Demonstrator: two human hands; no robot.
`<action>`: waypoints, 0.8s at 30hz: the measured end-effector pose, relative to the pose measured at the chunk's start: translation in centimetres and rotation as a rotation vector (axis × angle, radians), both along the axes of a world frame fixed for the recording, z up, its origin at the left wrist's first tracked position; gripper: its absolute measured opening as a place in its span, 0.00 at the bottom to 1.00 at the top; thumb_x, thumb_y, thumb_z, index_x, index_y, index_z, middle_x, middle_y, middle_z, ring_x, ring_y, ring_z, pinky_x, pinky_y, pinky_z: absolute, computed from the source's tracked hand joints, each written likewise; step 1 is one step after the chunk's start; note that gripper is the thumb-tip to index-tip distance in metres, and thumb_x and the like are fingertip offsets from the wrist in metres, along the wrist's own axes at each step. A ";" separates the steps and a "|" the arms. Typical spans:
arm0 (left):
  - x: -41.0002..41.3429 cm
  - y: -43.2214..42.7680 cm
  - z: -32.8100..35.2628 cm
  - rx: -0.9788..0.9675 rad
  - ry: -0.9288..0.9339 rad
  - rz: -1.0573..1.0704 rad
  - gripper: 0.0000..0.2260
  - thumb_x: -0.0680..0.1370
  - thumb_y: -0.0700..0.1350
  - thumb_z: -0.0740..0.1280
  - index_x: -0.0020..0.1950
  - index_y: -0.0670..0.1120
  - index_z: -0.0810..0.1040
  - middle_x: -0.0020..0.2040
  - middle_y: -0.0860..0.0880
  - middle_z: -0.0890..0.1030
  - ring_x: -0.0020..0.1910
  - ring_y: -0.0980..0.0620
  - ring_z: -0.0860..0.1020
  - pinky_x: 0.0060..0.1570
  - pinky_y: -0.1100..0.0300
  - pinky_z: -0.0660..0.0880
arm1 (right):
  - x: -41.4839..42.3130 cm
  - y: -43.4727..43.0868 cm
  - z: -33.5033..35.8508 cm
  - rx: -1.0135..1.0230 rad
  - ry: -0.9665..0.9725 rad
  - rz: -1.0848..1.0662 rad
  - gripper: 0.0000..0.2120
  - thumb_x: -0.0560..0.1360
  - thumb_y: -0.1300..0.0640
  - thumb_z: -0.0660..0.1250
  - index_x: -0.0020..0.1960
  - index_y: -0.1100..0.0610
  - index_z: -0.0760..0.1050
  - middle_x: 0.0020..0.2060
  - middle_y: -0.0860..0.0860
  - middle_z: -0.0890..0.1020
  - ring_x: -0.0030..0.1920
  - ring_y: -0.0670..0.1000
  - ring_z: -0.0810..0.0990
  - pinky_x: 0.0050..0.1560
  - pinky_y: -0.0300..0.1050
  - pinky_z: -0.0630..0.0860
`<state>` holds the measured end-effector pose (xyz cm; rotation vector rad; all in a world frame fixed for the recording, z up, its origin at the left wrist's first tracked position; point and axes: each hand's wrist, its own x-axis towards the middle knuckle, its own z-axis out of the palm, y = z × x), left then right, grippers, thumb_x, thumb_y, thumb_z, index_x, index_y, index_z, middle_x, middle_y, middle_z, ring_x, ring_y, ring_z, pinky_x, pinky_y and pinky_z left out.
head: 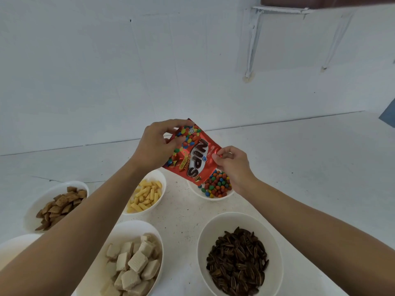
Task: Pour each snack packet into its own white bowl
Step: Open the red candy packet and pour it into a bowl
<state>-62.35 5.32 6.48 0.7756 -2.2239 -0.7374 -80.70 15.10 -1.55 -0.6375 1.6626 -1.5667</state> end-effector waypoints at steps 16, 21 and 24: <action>0.1 0.5 -1.0 -0.046 -0.101 -0.122 0.17 0.78 0.42 0.72 0.67 0.52 0.78 0.65 0.54 0.78 0.61 0.52 0.78 0.52 0.53 0.83 | -0.7 1.0 -0.9 -0.012 -0.320 -0.092 0.08 0.76 0.64 0.71 0.51 0.58 0.74 0.57 0.56 0.82 0.57 0.56 0.81 0.59 0.57 0.80; 0.1 0.6 -0.4 -0.064 -0.068 -0.133 0.16 0.79 0.44 0.71 0.65 0.55 0.77 0.64 0.57 0.75 0.61 0.56 0.77 0.49 0.63 0.82 | -1.0 0.8 0.0 -0.123 -0.328 -0.113 0.07 0.77 0.65 0.71 0.49 0.58 0.73 0.56 0.58 0.82 0.57 0.56 0.82 0.60 0.58 0.80; 0.2 0.5 0.6 -0.069 -0.093 -0.190 0.17 0.79 0.47 0.71 0.66 0.57 0.75 0.64 0.59 0.72 0.61 0.62 0.75 0.46 0.74 0.77 | -1.4 0.5 0.7 -0.175 -0.300 -0.122 0.07 0.77 0.66 0.70 0.49 0.58 0.73 0.55 0.59 0.83 0.56 0.57 0.83 0.59 0.57 0.81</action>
